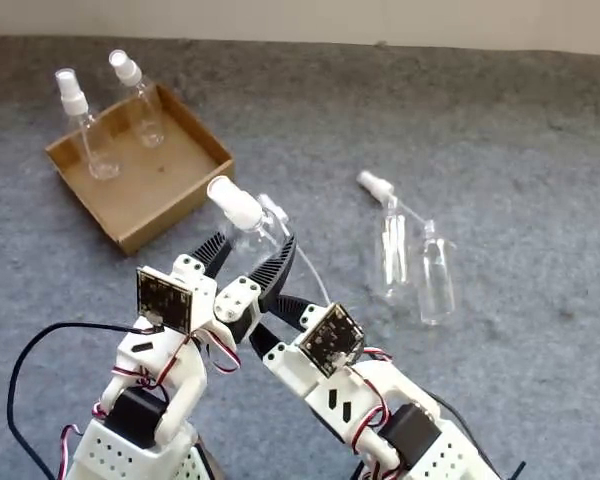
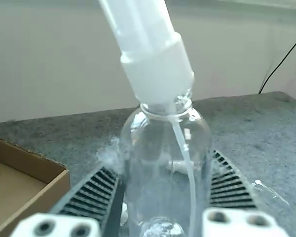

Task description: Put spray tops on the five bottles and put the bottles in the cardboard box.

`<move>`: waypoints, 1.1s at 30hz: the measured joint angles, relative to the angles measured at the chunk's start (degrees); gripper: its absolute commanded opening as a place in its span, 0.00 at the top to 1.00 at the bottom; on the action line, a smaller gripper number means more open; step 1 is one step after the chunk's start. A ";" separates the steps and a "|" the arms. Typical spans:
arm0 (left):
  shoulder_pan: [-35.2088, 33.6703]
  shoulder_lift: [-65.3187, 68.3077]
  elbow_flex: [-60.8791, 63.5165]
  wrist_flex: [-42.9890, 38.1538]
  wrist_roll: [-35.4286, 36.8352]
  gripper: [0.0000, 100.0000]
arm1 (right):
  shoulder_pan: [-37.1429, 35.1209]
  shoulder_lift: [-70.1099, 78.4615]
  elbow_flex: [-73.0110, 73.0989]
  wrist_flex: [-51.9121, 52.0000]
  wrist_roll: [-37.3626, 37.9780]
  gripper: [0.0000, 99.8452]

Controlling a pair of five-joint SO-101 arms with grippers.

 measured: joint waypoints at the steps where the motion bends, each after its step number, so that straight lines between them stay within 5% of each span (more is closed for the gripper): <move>1: 0.00 0.00 0.00 0.00 0.00 0.95 | 0.00 0.00 0.00 0.09 0.00 0.98; 33: -0.09 -0.09 -12.92 21.63 -0.26 0.95 | 4.13 -0.09 0.09 0.26 0.09 0.98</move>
